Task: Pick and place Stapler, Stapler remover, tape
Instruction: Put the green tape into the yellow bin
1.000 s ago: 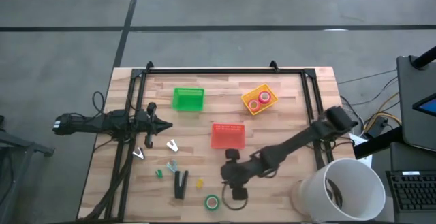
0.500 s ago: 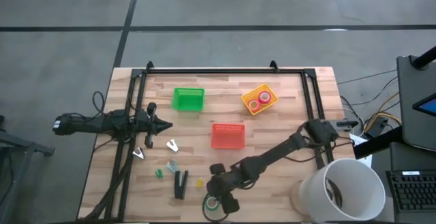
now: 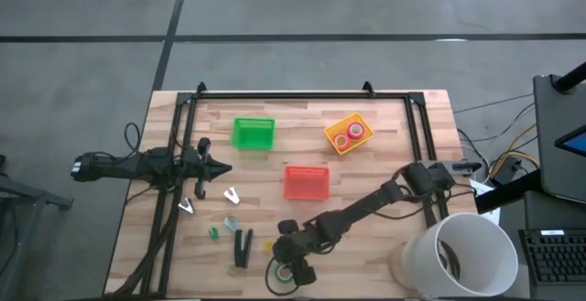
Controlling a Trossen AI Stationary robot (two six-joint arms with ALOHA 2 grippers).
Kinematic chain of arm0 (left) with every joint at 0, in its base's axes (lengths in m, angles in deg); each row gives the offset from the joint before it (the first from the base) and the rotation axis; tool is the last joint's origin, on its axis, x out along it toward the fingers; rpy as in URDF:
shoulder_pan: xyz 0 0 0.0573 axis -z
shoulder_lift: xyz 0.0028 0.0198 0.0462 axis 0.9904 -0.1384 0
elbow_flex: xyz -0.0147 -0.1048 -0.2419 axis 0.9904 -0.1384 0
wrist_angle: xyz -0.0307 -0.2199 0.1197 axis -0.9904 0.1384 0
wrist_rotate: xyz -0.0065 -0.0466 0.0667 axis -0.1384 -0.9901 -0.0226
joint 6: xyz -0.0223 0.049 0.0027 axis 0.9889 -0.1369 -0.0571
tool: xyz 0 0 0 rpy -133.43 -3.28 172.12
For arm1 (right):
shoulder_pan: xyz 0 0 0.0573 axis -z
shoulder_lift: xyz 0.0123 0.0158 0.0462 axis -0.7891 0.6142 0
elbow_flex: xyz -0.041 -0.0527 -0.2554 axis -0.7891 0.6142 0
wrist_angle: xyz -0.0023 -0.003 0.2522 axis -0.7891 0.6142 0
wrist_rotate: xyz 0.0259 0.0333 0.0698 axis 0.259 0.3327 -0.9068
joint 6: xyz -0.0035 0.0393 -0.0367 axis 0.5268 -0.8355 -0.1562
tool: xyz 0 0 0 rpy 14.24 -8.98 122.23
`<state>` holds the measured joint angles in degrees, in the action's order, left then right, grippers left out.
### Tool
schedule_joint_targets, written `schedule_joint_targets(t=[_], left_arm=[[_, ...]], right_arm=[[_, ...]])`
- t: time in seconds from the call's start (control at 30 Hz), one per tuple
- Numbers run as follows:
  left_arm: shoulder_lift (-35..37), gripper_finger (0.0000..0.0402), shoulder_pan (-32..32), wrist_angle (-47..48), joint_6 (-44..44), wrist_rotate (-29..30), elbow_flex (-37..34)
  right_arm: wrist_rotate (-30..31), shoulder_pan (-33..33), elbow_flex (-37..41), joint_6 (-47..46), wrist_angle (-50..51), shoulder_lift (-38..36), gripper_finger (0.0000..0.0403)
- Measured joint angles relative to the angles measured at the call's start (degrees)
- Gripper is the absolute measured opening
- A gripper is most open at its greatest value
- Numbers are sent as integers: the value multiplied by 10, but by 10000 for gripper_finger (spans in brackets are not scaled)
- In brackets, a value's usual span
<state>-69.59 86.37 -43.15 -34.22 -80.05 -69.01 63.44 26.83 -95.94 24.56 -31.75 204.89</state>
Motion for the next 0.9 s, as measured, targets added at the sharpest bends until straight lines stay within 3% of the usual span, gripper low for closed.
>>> schedule_joint_targets(t=[0.6, 0.9], left_arm=[[0, 10, 0, 0, 0, 0, 0], [0, 10, 0, 0, 0, 0, 0]], right_arm=[[4, -10, 15, 1, -30, 9, 151], [-37, -4, 14, -20, -46, 26, 103]])
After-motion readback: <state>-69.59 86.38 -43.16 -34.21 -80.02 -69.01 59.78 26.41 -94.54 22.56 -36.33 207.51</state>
